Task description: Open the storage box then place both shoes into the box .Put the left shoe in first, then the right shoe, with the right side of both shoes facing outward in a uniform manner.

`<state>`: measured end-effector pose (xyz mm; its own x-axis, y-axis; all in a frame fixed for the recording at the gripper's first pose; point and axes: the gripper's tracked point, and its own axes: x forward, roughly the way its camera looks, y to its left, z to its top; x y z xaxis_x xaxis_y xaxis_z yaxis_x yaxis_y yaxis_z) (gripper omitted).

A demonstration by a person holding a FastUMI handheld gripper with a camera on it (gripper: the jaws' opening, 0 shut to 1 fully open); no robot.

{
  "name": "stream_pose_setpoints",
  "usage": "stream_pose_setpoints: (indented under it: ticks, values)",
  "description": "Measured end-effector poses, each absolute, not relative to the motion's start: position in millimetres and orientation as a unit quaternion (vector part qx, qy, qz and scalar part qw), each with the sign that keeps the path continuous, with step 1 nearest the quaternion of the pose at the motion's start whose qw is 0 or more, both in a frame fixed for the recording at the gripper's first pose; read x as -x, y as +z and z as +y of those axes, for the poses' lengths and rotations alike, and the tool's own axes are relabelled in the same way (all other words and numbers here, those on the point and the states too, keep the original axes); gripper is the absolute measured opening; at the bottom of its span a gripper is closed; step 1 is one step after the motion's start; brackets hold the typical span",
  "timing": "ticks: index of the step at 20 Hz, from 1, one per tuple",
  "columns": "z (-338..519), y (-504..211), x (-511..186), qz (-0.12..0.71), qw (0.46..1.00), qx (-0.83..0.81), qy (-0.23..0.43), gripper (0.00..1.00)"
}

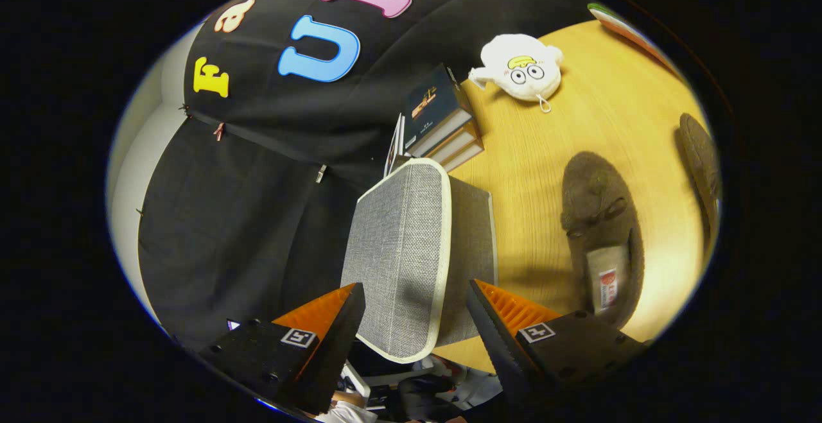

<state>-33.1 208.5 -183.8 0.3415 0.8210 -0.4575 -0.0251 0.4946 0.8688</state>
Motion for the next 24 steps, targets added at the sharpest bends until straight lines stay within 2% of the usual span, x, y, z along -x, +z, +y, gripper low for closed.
stream_pose_setpoints:
  ticks: [11, 15, 16, 20, 24]
  values:
    - [248.0, -200.5, 34.6, 0.544, 0.612, -0.468, 0.333, 0.94]
    - [251.4, -200.4, 36.6, 0.554, 0.591, -0.484, 0.331, 0.48]
    - [251.0, -202.1, 38.0, 0.558, 0.585, -0.485, 0.333, 0.48]
    - [247.7, -197.0, 32.9, 0.554, 0.584, -0.495, 0.327, 0.20]
    - [246.4, -191.7, 29.7, 0.541, 0.593, -0.496, 0.331, 0.07]
